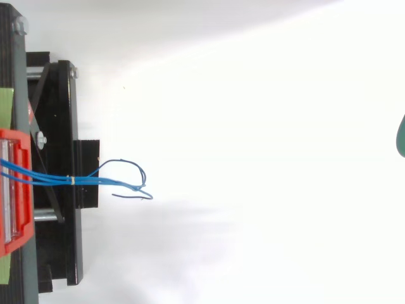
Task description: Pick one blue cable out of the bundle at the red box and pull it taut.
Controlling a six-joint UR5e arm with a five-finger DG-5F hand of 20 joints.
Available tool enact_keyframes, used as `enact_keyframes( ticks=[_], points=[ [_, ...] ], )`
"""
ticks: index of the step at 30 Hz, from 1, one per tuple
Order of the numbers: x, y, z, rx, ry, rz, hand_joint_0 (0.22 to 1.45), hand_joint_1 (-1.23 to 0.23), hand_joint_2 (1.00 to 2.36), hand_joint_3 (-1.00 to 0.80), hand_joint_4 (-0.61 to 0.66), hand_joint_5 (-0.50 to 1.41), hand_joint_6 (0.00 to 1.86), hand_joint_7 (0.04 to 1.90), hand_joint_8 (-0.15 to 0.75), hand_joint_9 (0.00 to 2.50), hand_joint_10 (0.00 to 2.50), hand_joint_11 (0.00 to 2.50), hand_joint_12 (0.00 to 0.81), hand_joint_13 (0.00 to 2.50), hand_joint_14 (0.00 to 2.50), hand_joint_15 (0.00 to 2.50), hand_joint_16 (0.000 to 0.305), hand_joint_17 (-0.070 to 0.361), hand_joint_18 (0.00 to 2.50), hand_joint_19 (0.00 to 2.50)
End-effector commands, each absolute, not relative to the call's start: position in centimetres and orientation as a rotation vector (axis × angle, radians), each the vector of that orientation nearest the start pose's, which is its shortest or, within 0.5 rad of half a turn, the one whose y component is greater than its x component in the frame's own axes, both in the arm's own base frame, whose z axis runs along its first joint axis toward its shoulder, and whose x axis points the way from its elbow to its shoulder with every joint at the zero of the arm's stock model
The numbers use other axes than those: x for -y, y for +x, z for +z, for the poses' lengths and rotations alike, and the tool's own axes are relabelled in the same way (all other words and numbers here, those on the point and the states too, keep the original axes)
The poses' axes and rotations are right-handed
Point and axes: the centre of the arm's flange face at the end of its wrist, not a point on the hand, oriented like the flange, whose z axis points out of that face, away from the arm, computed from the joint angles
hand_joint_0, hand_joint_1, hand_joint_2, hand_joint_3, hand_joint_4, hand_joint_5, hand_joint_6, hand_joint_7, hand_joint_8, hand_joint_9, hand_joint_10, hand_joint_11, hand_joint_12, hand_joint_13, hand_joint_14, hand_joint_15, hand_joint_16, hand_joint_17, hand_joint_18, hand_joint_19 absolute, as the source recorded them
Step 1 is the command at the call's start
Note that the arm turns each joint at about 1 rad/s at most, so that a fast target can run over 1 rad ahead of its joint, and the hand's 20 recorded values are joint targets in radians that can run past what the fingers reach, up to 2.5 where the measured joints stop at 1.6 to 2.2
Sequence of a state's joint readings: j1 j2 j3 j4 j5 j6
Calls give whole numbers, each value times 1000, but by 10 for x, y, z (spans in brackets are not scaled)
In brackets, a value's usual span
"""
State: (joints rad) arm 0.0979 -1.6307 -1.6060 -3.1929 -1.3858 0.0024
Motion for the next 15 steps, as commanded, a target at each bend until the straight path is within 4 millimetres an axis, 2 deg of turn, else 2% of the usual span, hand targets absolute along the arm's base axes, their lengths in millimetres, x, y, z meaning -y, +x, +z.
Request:
enact_keyframes(
  ticks=[1,15],
  points=[
    [101,511,437,-1275,1316,1045,552,-586,1000,-500,390,-159,503,839,348,850,13,556,419,627,8,243,60,135,577,339],
    [101,517,439,-1255,1264,1046,551,-583,1000,-500,389,-158,503,839,351,855,14,552,421,624,7,244,60,134,577,340]
  ],
)
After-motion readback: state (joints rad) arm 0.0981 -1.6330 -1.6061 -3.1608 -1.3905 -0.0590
